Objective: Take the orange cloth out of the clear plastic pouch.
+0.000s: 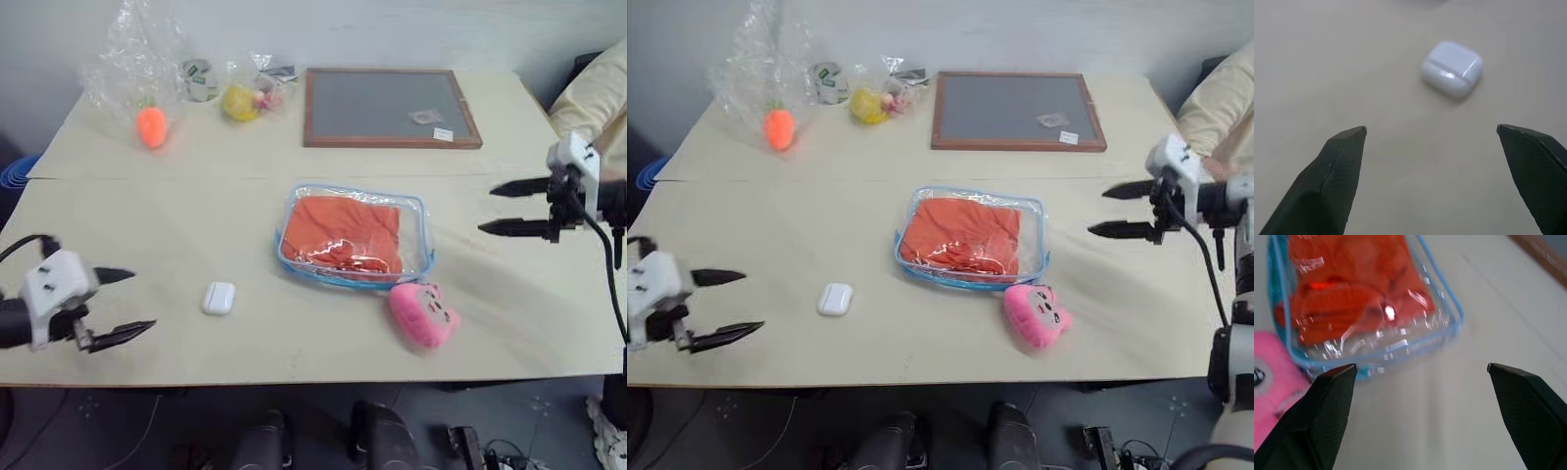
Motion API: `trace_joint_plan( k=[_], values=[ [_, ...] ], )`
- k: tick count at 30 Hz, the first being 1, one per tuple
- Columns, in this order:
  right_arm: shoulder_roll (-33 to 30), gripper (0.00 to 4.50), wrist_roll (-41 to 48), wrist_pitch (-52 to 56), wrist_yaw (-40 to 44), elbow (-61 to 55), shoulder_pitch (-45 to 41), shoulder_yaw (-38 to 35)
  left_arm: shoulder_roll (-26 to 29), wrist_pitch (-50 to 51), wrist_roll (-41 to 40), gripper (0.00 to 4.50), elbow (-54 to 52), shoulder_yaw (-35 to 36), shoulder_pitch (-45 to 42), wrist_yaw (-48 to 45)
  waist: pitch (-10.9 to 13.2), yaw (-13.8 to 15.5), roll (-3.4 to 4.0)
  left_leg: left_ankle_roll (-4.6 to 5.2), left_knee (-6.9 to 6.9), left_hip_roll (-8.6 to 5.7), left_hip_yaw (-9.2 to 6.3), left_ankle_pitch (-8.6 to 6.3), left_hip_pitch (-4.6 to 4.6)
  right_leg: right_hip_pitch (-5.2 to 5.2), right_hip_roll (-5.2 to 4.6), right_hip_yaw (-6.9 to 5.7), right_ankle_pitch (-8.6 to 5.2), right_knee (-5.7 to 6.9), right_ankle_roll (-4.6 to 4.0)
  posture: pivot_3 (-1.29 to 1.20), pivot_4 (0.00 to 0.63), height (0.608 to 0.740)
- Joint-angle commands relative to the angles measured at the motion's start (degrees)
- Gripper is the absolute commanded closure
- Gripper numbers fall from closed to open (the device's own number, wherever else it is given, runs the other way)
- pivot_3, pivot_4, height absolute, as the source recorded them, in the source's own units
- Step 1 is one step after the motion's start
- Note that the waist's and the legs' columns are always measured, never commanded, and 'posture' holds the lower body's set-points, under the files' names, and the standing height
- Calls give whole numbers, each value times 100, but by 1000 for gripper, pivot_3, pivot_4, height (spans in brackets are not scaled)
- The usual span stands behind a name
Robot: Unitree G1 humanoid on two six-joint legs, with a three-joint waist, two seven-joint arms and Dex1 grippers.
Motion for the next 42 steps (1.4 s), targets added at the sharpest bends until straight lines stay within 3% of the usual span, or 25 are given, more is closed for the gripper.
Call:
trace_joint_plan(
  k=[1, 9, 14, 21, 22, 25, 29, 36, 42],
  values=[
    [-83, 52, 844, 607, 451, -1680, 250, 90, 140, -116, 18, 0, 139, -858, -733, -183, 0, 13, 0, 0, 0, -1, 0, 0, 0, 0, 0, -1, 0, 0, 0, 0, 150, 740],
    [278, 52, 1701, 1369, 255, -3390, 311, 145, -255, -1153, 1113, 0, 1313, -3079, -2617, -718, -2, 97, -5, 0, 6, -25, 50, 1, -1, -3, 2, -5, 0, 13, 0, 0, 150, 740],
    [350, 52, 2075, 1785, 22, -3947, 332, 4, -771, -1576, 1510, 0, 2202, -3656, -3381, -722, -5, 138, -10, 1, 9, -32, 60, 1, -9, -13, 2, -8, 0, 14, 0, 0, 150, 740],
    [306, 52, 2328, 2068, -241, -4457, 585, -241, -1051, -2259, 1865, 0, 2711, -4091, -3517, -950, -10, 135, -20, 3, 15, -31, 60, 0, -9, -13, 1, -7, 0, 19, 0, 0, 150, 740],
    [316, 52, 2306, 2064, -279, -4452, 594, -251, -1055, -2335, 1917, 0, 2767, -4127, -3515, -986, -11, 134, -22, 3, 15, -31, 60, 0, -7, -13, 1, -7, 0, 20, 0, 0, 150, 740],
    [325, 0, 2235, 1993, -346, -4404, 619, -258, -1051, -2450, 2008, 615, 2893, -4157, -3525, -1017, -12, 133, -23, 3, 16, -29, 60, 0, -6, -13, -2, -5, 0, 21, 0, 0, 150, 740],
    [358, 0, 2079, 1828, -405, -4284, 638, -217, -958, -2428, 2010, 1746, 2892, -4149, -3475, -1148, -12, 135, -23, 3, 20, -28, 60, 1, -5, -13, -2, -5, 0, 27, 0, 0, 150, 740],
    [550, 0, 1960, 1734, -459, -4153, 487, -117, -590, -1967, 1926, 1745, 2873, -3651, -3214, -775, -12, 78, -23, 3, 22, -22, 63, 1, 1, -13, 1, -4, 0, 33, 0, 0, 150, 740],
    [748, 0, 2028, 1723, -476, -4227, 441, -125, -201, -833, 1878, 1745, 3374, -2409, -2851, 690, -12, 9, -24, 2, 21, 3, 55, 1, 0, -19, 2, -4, -1, 40, -2, 0, 150, 740]
  ],
)
